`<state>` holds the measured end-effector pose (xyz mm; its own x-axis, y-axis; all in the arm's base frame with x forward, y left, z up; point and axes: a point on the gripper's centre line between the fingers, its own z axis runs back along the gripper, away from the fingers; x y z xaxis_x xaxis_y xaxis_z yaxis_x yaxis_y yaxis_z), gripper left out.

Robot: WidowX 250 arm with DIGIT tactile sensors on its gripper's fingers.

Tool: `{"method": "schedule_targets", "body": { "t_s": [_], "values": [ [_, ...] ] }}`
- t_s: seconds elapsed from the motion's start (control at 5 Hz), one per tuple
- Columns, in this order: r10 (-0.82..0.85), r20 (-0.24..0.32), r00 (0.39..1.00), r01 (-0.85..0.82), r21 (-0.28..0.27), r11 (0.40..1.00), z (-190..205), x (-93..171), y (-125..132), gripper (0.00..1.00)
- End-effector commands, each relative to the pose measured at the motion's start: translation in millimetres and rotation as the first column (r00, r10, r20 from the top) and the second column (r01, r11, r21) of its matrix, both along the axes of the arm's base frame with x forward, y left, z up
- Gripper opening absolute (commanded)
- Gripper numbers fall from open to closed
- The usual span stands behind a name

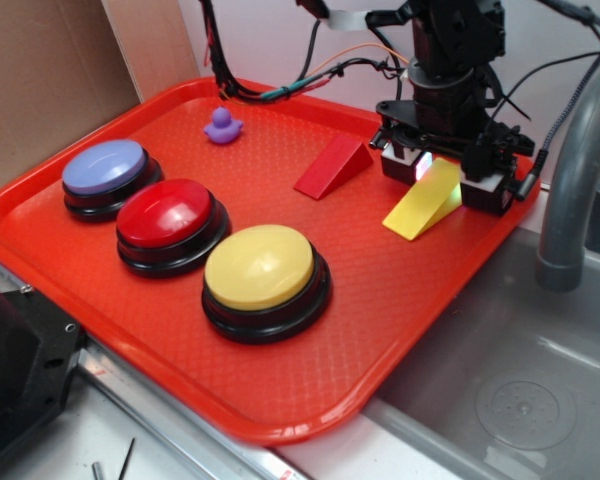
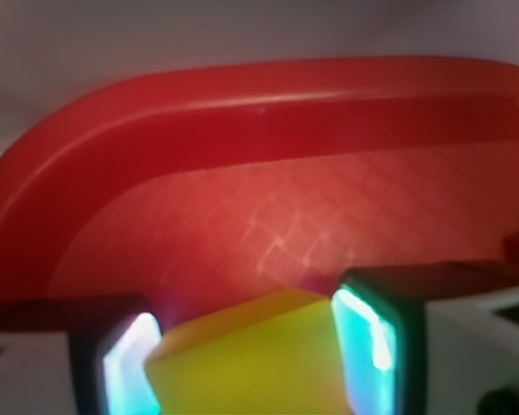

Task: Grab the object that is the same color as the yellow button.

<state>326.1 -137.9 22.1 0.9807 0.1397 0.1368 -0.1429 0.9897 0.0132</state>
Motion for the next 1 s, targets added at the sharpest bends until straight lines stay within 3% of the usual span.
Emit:
{"method": "schedule_targets", "body": {
  "t_s": [0.0,0.2,0.4,0.6,0.8],
  "values": [
    [0.085,-0.041,0.996,-0.088,-0.083,0.993,69,-9,22,0.00],
    [0.124,-0.089,0.988,-0.135,-0.131,0.982,117,-22,45,0.00],
    [0.170,-0.084,0.982,-0.182,-0.169,0.969,165,-37,67,0.00],
    [0.221,0.015,0.975,-0.215,-0.186,0.959,206,-55,77,0.00],
    [0.253,0.069,0.965,-0.237,-0.186,0.954,218,-65,81,0.00]
  ]
}}
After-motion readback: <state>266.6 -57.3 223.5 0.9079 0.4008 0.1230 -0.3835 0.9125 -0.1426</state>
